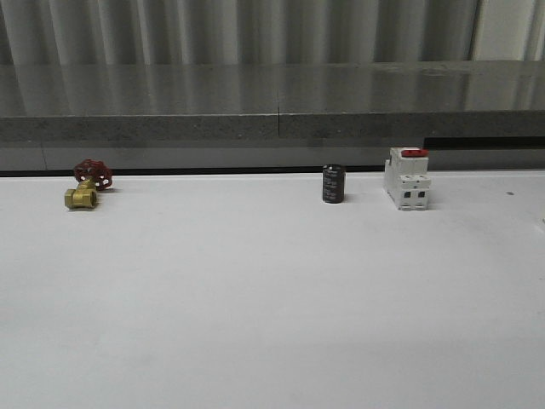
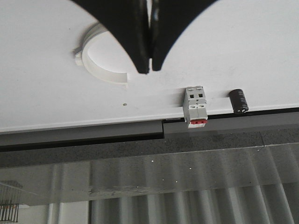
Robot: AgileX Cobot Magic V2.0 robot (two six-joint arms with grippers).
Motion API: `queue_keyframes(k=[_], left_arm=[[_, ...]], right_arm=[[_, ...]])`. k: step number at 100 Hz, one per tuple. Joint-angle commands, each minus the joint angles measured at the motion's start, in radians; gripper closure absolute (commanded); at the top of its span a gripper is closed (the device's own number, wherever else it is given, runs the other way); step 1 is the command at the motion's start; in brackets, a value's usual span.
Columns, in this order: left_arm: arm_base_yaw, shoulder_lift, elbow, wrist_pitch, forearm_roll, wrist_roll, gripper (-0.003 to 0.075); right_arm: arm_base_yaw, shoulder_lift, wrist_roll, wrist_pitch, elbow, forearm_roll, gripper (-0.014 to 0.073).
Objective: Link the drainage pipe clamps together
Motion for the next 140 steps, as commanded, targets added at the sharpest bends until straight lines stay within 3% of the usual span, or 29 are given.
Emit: queue_keyframes(k=[1,43,63,95,107,140], left_arm=[[0.001,-0.026,0.044,-0.086,-0.001,0.001,0.0741],[0.001,-0.026,0.002,-0.07,-0.007,0.001,0.0741],[0.001,0.059,-0.193,0.141,-0.026,0.001,0.0741],[0.001,0.447,-0.596,0.582,-0.02,0.001,0.0741],[0.001,0.569,-0.67,0.648,-0.024,0.001,0.0741],[0.001,0.723,-0.681,0.656,-0.025,0.001,0.0741]], right_arm=[[-0.008,-0.018,-0.001,-0.085,-0.02,0.002,0.0654],[-0.008,-0.018,-0.001,-0.085,-0.02,0.002,0.0654],[-0.008,-0.018,-0.001,-0.085,-0.02,0.002,0.0654],[-0.008,-0.018,-0.001,-0.085,-0.02,0.002,0.0654],[-0.008,-0.018,-0.001,-0.085,-0.02,0.002,0.0654],[-0.008,-0.018,-0.001,-0.085,-0.02,0.002,0.0654]])
